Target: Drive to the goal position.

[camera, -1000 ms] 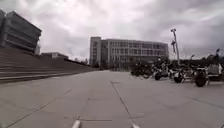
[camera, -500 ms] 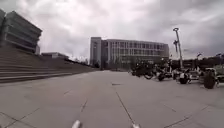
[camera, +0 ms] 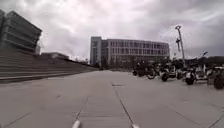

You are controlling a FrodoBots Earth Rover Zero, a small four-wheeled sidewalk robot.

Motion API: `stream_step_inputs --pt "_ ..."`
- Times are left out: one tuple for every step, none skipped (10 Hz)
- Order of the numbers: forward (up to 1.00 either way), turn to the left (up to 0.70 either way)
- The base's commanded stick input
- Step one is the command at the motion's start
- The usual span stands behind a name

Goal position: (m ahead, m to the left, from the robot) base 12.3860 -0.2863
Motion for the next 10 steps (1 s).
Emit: stream_step_inputs --pt "0.7 -0.01" --pt "0.7 -0.01" --pt "0.7 -0.01" --pt "0.7 -0.01" --pt "0.7 -0.01" --pt "0.7 -0.01" --pt "0.7 -0.01" --pt "0.7 -0.01" --pt "0.7 -0.01" --pt "0.7 -0.01"
